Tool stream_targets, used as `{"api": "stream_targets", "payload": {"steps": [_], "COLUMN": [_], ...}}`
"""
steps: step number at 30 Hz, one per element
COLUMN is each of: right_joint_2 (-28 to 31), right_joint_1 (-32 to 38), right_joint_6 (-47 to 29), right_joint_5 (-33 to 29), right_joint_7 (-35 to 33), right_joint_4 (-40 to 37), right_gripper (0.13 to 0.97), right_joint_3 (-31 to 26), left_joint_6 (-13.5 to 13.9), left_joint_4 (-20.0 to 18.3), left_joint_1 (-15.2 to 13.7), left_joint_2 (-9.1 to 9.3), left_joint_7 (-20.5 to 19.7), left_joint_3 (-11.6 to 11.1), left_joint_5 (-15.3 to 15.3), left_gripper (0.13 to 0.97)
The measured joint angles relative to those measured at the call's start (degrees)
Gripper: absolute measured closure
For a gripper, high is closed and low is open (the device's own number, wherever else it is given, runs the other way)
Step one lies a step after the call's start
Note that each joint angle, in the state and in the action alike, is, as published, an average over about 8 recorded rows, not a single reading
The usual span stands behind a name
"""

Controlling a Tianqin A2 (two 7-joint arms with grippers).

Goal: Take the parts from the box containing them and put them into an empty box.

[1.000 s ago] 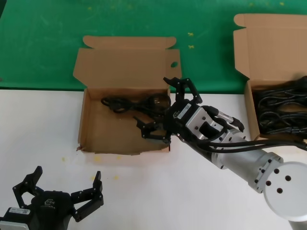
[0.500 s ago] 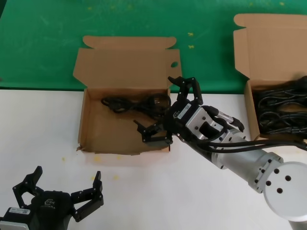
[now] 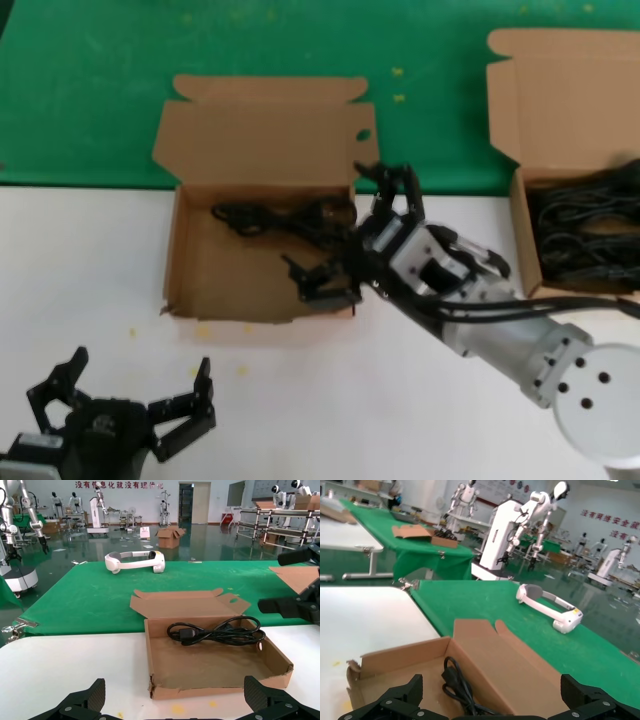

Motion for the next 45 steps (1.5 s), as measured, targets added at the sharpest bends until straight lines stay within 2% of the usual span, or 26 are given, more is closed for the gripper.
{"api": "stream_targets", "payload": {"steps": [45], "right_joint_2": [6.4], "right_joint_1": [-26.2], "right_joint_6": [14.6], "right_joint_5": [21.0], "right_joint_7": [-4.2], "right_joint_4": [11.3], "right_gripper": [0.129], "right_joint_3": [11.7], "left_joint_6": [0.0], "left_joint_4": [-0.3], "left_joint_1": [0.0], "left_joint_2": [-0.01], "left_joint_7": [0.0], "left_joint_3": [0.0], "left_joint_5": [0.0], "left_gripper": [0.132]}}
